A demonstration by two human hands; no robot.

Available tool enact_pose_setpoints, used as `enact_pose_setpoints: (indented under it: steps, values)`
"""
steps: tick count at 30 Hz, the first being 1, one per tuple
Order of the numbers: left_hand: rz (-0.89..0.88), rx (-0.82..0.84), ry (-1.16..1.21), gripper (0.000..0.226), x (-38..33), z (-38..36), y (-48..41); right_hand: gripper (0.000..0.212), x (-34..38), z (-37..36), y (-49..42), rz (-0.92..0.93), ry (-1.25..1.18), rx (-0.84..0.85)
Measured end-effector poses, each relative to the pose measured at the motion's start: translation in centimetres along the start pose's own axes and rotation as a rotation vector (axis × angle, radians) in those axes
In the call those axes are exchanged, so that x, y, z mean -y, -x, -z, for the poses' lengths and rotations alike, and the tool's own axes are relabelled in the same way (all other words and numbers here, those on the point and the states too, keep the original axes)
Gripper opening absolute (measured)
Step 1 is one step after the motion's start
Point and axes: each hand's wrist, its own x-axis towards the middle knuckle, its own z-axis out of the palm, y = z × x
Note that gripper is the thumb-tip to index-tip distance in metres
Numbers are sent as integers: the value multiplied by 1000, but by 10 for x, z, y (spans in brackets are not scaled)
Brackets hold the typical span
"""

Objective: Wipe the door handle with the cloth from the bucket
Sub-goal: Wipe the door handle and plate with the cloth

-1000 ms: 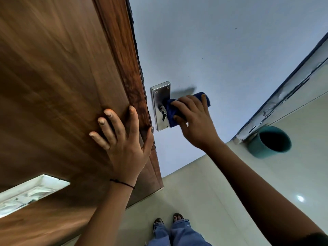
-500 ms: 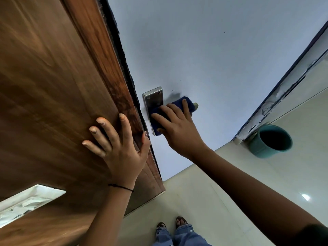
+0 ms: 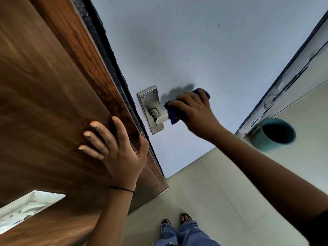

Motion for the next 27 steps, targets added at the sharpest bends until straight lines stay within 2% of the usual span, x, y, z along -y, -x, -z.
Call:
enact_pose_setpoints:
  steps: [6, 11, 12, 16, 19, 21, 24, 27]
  values:
    - [13, 17, 1, 96, 1, 2, 2, 38, -24, 5, -2, -104, -102, 151]
    - [-43, 34, -2, 95, 10, 7, 2, 39, -34, 8, 0, -344, -398, 216]
    - [-54, 40, -6, 94, 12, 8, 1, 38, -36, 10, 1, -408, -537, 225]
    - [-64, 40, -8, 93, 12, 7, 1, 34, -28, 1, 14, -705, -1339, 181]
    - [-63, 42, -4, 93, 12, 8, 0, 40, 0, -15, 18, -889, -1915, -31]
    - [-58, 47, 2, 92, 12, 8, 0, 37, 20, -21, 15, -971, -2222, -212]
    - [-51, 39, 11, 91, 11, 7, 1, 26, 49, -28, 10, -1040, -2422, -361]
    - [-54, 39, 18, 91, 11, 6, 1, 21, 80, -32, 7, -1091, -2493, -330]
